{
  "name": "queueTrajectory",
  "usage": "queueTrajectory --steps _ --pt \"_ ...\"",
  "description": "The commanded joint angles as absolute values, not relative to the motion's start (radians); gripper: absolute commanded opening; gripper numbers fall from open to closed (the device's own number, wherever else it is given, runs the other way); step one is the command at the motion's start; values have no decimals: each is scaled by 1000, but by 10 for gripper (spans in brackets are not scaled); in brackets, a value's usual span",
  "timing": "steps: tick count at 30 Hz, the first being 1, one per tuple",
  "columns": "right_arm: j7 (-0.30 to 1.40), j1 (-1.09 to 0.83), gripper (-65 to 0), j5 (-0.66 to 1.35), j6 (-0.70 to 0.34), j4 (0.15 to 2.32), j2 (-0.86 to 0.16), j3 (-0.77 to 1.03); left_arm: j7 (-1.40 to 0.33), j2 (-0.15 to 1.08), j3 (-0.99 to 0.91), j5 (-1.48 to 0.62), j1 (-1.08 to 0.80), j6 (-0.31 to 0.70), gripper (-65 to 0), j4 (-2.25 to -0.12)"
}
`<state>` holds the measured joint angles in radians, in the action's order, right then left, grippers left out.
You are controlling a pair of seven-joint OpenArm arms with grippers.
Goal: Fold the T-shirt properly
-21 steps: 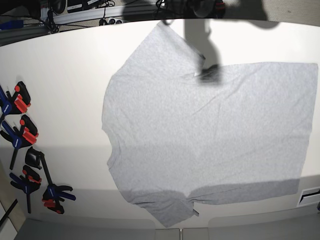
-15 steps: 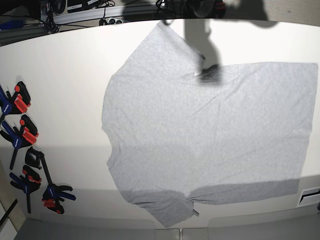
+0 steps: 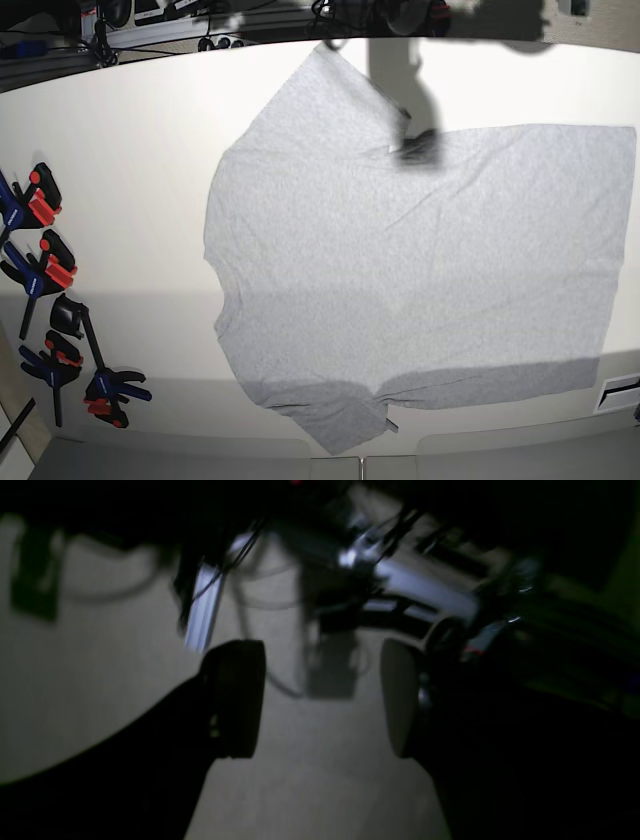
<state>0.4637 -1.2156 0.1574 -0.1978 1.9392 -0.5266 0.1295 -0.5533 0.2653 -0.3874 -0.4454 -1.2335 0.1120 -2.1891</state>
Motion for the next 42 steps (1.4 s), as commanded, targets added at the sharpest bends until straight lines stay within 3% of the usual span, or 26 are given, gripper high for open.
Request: queueTrajectory --steps 1,10,17,26,35,39,42 --pt "456 -1233 -308 157 -222 1964 -532 155 -517 269 -394 -447 -1231 113 -209 -2210" --pt "465 -1234 -308 186 -311 2050 -593 269 -501 269 -394 -447 -1007 113 -209 -2228" --pt "542 -1309 -308 184 -517 2180 -598 270 -604 270 -394 -447 -995 139 -209 -2228" --pt "556 -1309 -308 228 -617 2302 -598 270 -417 259 -394 -458 -994 175 -209 -2228" --pt "564 -1097 -308 428 -678 2312 -562 257 -402 280 -392 -454 -872 176 -209 -2224" --pt "599 -943 -308 408 -678 2312 -525 186 -441 303 -392 -454 -730 176 -209 -2222" --pt "620 -867 -308 285 -665 2297 -517 74 -441 310 -392 -454 -667 176 -209 -2222"
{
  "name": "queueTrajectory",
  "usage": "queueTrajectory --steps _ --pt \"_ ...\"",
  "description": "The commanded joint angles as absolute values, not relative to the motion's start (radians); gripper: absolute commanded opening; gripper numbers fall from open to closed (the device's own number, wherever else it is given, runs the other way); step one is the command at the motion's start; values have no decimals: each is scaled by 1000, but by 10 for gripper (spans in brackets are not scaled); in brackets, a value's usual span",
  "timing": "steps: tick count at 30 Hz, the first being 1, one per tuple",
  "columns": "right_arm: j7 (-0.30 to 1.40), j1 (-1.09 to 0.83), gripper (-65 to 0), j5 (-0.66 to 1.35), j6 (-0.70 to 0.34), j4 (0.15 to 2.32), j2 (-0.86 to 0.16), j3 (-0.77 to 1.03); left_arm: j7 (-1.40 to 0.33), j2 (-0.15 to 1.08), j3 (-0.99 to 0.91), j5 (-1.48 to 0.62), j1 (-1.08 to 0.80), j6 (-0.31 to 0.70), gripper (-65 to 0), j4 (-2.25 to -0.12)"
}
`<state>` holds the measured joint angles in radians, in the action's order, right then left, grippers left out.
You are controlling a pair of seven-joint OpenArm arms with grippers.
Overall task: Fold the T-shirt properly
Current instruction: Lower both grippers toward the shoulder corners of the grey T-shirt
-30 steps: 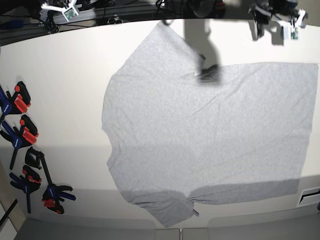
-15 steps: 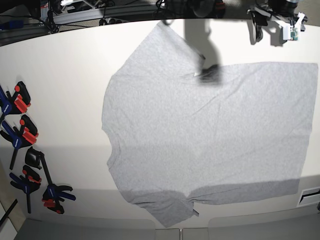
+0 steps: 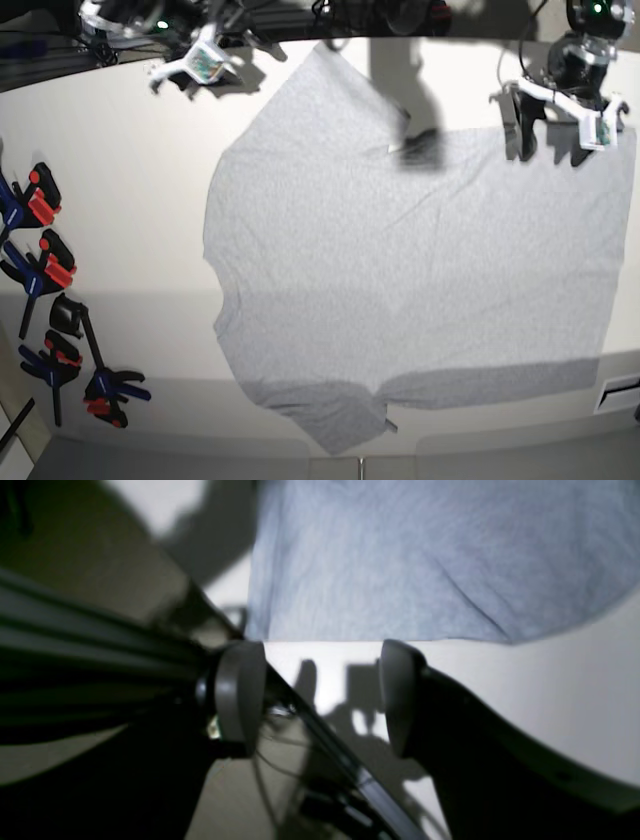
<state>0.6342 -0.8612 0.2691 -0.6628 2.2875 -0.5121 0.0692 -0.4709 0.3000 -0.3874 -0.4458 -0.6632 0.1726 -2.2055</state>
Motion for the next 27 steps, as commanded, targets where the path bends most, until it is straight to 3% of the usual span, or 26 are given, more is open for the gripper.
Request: queueTrajectory --steps 1,8,16,27 --pt "619 -847 -308 237 -645 2286 -517 26 -442 315 -392 -454 -657 176 -209 -2222" --pt "619 -728 -308 -123 -358 2204 -506 -339 -481 319 -392 -454 -651 176 -209 -2222" --pt "639 -633 -308 -264 -182 2180 -507 -570 -500 319 -392 -454 -651 176 -209 -2222" --pt "636 -497 -308 -259 -149 1917 -452 -679 -505 319 -392 -454 -651 176 -209 -2222"
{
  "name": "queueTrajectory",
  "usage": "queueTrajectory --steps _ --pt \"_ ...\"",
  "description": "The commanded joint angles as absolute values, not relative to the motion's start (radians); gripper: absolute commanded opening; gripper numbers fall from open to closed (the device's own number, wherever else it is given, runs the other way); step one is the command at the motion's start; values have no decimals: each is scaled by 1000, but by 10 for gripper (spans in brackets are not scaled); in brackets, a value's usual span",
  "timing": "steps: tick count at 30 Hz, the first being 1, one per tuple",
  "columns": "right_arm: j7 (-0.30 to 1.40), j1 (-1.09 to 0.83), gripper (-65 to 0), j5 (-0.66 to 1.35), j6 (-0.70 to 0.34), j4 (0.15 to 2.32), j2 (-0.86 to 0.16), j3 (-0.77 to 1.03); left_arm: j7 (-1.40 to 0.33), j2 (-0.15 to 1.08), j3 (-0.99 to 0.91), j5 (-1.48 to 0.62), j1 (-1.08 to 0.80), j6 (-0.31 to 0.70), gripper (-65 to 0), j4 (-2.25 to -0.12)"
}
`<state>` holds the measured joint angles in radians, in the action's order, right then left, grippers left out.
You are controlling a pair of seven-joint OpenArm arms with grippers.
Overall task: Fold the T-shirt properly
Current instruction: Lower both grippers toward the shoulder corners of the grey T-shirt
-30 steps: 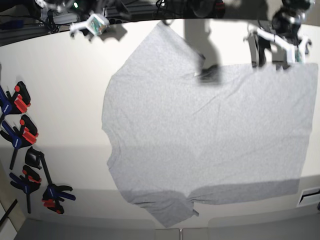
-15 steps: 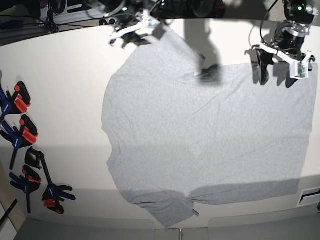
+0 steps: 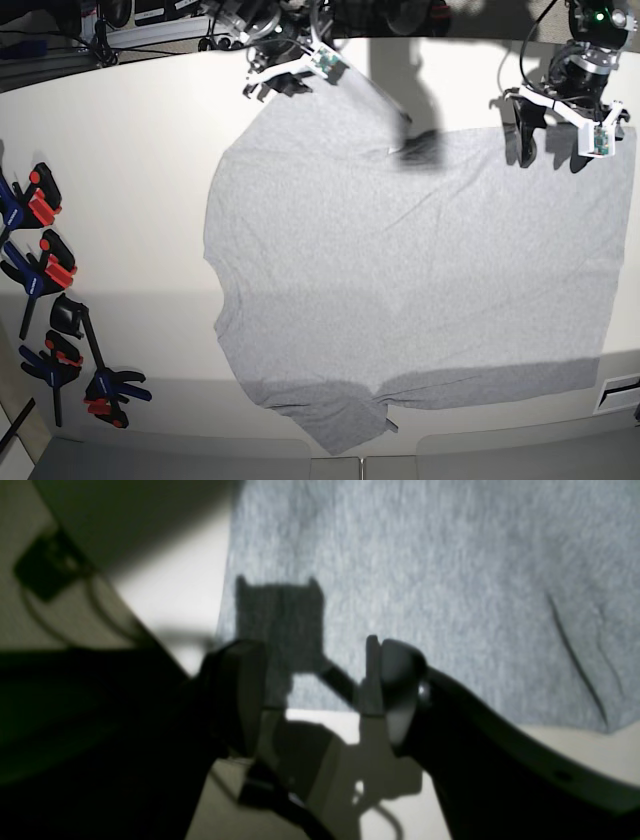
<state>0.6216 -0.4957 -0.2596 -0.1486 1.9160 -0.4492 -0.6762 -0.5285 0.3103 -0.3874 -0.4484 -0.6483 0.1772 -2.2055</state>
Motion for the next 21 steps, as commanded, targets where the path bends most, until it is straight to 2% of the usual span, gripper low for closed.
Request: queueTrajectory --steps 1,6,13,21 --pt "637 -496 -308 -259 -149 1913 -445 -683 -505 319 -392 -454 -651 176 -209 -2222" --pt "636 -496 -308 -260 -141 1942 -443 -728 -505 319 -392 -454 -650 176 -209 -2222" --pt "662 -496 -308 -367 -47 2033 -442 -770 -505 319 -392 -454 -650 176 -209 -2222" --pt "645 -496 -309 -304 -52 2020 -426 -788 -506 319 -392 -454 -648 176 -209 -2222"
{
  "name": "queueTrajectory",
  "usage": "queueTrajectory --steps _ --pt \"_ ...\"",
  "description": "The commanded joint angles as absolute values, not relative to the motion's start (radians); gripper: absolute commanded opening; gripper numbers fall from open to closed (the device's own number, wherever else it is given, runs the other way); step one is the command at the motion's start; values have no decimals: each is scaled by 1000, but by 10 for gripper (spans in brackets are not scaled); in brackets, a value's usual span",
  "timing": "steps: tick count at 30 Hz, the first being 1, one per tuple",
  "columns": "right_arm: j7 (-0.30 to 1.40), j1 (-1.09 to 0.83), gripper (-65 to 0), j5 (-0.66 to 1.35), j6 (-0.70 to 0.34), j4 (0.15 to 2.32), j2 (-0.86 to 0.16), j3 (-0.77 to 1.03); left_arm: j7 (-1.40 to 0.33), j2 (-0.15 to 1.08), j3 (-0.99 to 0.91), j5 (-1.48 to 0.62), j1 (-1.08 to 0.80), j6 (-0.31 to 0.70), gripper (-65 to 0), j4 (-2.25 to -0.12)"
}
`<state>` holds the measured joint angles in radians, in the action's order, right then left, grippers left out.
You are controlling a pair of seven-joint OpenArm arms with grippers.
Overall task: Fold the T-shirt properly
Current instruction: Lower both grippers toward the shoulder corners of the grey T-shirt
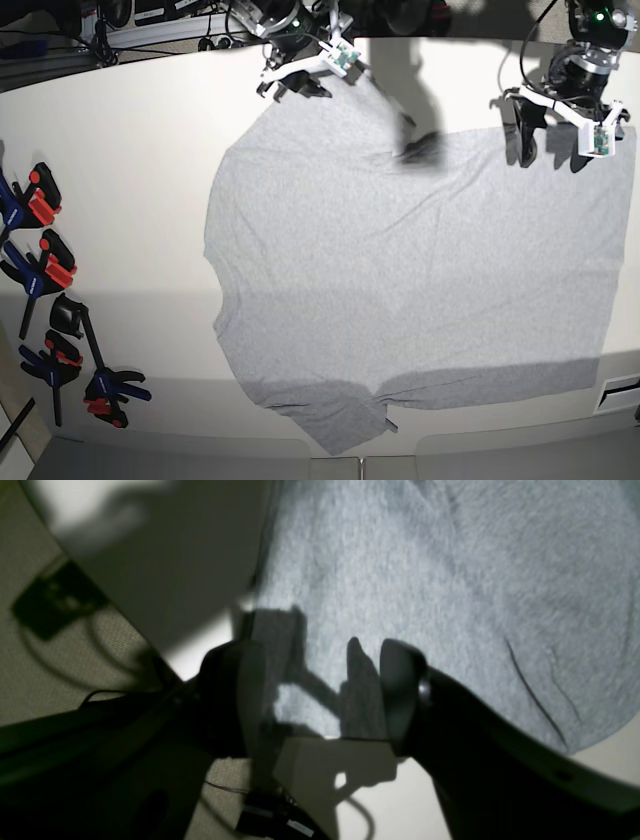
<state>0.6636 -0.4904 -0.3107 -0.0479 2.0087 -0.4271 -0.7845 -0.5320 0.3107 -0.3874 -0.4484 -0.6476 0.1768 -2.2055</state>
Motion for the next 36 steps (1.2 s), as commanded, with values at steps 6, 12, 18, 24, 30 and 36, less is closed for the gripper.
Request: queueTrajectory --steps 6,12,18,24,30,36 --pt "638 -496 -309 -278 -56 1965 -383 -789 -505 319 -392 -454 -648 176 -209 -2222" --pt "617 -496 -309 -278 -90 1871 -322 -789 -505 319 -392 -454 -648 176 -209 -2222" --pt "608 -499 -309 -313 -71 1906 -308 -801 -505 319 -392 -454 -648 176 -209 -2222" --pt "617 -499 -309 -337 -51 1993 -308 -830 -505 319 -392 -454 -648 176 -209 -2222" --pt "604 -499 -309 -254 -56 1993 -308 -838 -506 319 -392 -454 -648 176 -209 -2222" --pt "580 -498 -309 -197 -76 1946 -307 -828 -506 319 -392 -454 -648 176 -209 -2222"
